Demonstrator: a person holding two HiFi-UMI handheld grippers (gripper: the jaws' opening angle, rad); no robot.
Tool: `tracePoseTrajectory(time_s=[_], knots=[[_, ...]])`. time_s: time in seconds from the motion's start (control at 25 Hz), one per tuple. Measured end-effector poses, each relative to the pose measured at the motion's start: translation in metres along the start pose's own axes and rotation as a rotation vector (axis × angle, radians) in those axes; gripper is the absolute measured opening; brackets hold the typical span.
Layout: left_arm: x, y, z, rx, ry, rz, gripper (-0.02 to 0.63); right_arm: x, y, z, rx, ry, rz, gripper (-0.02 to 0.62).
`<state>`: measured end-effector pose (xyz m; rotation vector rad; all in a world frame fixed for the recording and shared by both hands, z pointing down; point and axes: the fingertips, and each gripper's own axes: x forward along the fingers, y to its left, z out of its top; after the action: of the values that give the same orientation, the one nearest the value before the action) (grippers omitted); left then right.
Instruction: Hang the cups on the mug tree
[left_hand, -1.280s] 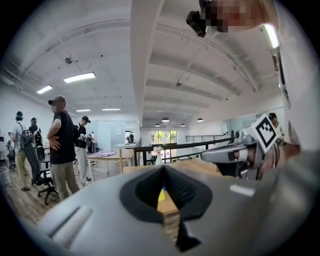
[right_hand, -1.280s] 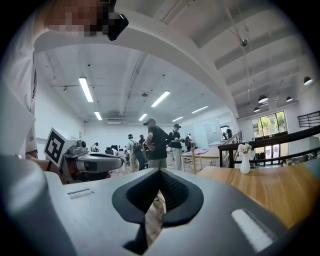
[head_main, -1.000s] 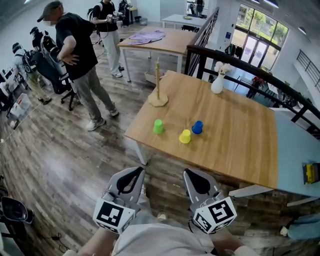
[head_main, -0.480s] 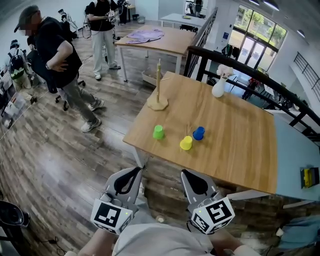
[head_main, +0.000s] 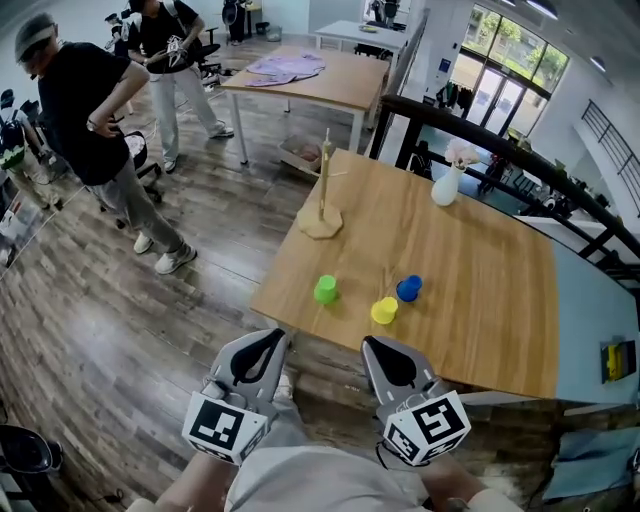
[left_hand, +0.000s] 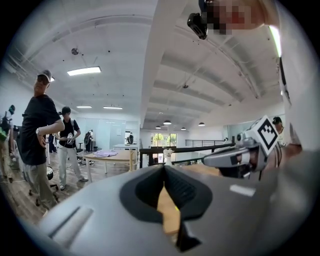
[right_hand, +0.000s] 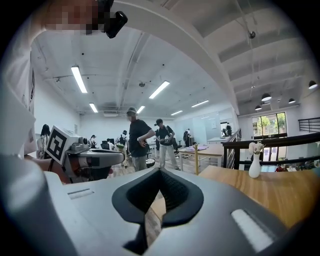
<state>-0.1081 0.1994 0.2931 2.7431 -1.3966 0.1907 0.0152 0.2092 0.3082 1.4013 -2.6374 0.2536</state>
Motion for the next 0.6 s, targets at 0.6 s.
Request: tracePoseTrajectory(time_s=[0.6], knots=[[0.075,0.102,0.003,0.010,0.043,-0.095,0.002,0.117,-0.025,0.045,-0.004,-0.011,-0.091,0.000]])
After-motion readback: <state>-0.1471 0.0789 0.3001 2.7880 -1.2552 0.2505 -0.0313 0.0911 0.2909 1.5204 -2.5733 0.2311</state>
